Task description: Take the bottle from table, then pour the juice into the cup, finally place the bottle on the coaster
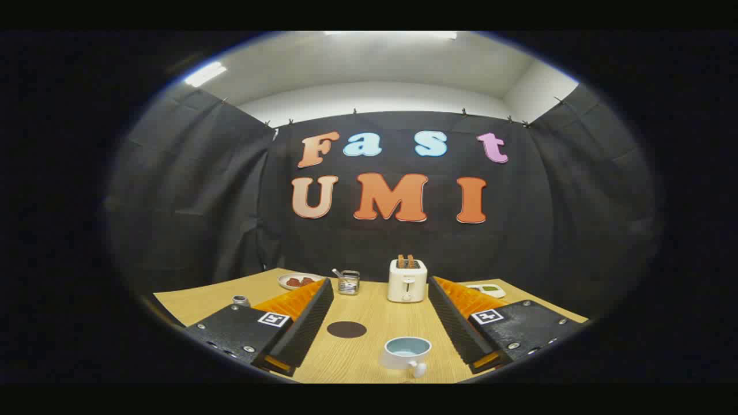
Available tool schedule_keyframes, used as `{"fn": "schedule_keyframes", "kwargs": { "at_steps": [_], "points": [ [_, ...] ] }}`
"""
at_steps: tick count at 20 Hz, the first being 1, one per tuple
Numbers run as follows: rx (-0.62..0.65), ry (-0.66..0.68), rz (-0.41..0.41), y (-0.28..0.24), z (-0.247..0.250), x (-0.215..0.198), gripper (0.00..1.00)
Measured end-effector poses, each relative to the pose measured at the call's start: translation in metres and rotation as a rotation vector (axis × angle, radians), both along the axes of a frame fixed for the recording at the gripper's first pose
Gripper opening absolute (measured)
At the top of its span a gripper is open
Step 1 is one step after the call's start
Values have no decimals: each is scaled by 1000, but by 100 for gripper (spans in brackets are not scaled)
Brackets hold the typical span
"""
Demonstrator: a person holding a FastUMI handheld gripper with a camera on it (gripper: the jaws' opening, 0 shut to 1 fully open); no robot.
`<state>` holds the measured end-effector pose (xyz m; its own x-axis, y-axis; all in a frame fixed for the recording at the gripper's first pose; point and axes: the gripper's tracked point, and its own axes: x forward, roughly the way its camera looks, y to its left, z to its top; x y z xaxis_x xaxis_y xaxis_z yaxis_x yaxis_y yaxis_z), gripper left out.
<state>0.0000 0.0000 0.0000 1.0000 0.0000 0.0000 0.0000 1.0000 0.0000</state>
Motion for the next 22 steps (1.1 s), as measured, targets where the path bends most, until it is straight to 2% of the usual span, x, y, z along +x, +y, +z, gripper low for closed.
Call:
{"fn": "schedule_keyframes", "kwargs": {
  "at_steps": [22],
  "points": [
    [38,29,71,36,-14,-14,98]
  ]
}}
